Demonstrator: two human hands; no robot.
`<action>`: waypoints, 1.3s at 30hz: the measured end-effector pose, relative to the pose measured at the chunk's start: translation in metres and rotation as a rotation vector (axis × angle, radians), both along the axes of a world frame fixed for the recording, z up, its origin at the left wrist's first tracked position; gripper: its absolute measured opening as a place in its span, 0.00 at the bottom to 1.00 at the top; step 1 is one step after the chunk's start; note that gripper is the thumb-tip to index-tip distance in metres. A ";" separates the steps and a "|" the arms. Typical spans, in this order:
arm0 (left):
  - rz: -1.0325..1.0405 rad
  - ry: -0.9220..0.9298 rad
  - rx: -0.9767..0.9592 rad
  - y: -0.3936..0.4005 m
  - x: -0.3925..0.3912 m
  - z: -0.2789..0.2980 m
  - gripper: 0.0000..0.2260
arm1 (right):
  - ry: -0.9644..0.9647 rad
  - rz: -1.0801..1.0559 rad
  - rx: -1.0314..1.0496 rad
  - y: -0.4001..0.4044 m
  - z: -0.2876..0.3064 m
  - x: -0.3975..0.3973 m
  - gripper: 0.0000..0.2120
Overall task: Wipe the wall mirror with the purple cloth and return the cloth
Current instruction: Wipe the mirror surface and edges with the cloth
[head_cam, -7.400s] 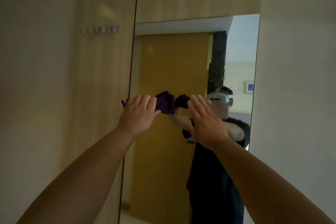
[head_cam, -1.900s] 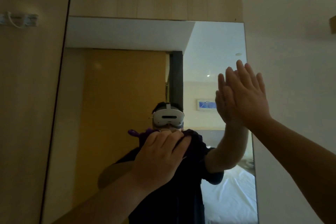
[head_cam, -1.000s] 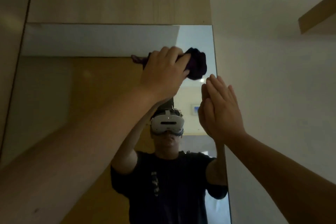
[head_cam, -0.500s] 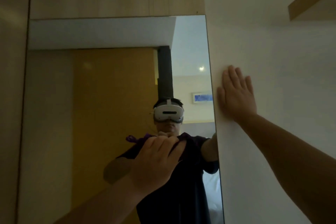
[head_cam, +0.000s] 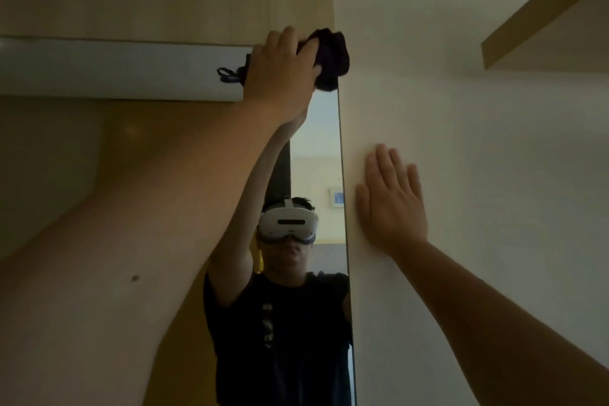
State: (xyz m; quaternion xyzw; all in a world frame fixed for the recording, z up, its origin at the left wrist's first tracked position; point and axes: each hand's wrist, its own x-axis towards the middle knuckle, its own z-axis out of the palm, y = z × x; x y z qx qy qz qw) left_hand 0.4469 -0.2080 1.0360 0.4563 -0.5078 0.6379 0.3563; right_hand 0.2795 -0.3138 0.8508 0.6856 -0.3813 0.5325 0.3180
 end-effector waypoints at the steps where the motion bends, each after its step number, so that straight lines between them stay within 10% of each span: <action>1: 0.022 0.010 -0.004 -0.005 -0.001 0.001 0.19 | 0.002 0.009 -0.006 0.000 0.000 0.001 0.28; 20: -0.098 -0.415 0.347 0.027 0.012 -0.329 0.18 | -0.005 0.192 0.048 0.028 -0.013 -0.035 0.24; 39: -0.188 -0.209 0.152 0.193 0.220 -0.341 0.19 | 0.194 0.282 0.049 0.190 -0.132 0.149 0.23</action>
